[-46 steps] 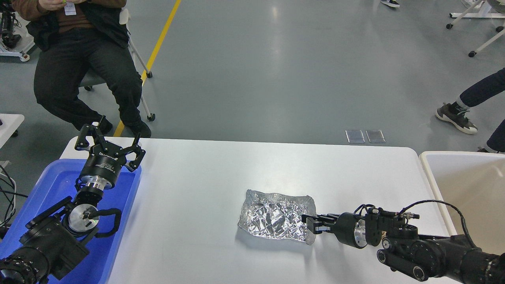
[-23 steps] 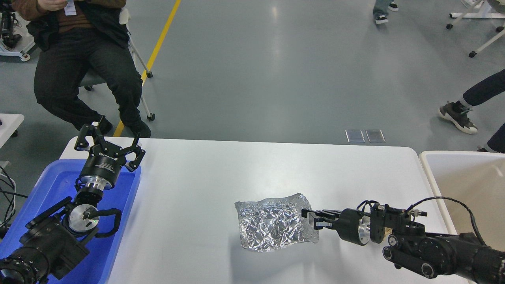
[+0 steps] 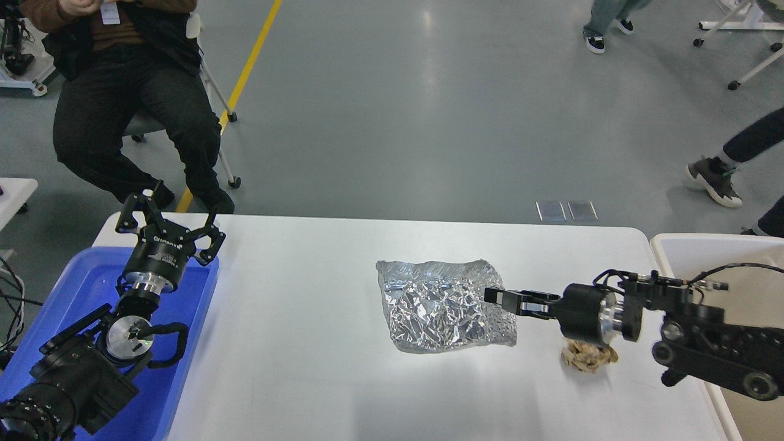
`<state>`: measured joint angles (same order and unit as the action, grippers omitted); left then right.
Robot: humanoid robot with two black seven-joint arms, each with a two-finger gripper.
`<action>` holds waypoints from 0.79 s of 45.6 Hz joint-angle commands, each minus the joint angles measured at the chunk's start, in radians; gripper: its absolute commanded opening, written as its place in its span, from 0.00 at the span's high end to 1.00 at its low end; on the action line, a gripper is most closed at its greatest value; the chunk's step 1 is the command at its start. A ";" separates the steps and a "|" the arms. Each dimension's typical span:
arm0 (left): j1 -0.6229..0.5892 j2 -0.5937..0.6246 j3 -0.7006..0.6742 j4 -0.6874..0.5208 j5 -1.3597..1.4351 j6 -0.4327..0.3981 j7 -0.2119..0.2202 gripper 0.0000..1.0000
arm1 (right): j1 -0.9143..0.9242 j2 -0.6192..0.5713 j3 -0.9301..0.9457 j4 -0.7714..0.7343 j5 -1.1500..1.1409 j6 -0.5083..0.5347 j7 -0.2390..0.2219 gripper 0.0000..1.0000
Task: Tidy desktop
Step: 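Lift the foil bag with the right gripper and carry it toward the white bin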
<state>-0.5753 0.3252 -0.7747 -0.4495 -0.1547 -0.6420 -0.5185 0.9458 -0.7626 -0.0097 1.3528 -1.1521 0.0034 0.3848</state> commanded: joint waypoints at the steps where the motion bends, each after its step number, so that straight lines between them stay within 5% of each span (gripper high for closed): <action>1: 0.000 0.000 0.000 0.000 0.000 -0.001 0.000 0.00 | 0.145 -0.173 -0.001 0.152 0.068 0.101 -0.046 1.00; 20: 0.000 0.000 0.000 0.000 0.000 -0.001 0.000 0.00 | 0.156 -0.342 -0.010 0.079 0.028 0.158 -0.052 1.00; 32: 0.000 0.000 0.000 0.000 0.000 -0.001 0.000 0.00 | 0.125 -0.368 -0.007 -0.257 0.046 0.158 -0.034 1.00; 36: 0.000 0.000 0.000 0.000 0.000 -0.001 0.000 0.00 | 0.076 -0.351 -0.006 -0.397 0.077 0.153 0.014 1.00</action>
<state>-0.5752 0.3252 -0.7747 -0.4494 -0.1551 -0.6427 -0.5185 1.0823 -1.1002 -0.0188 1.2497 -1.1134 0.1524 0.3450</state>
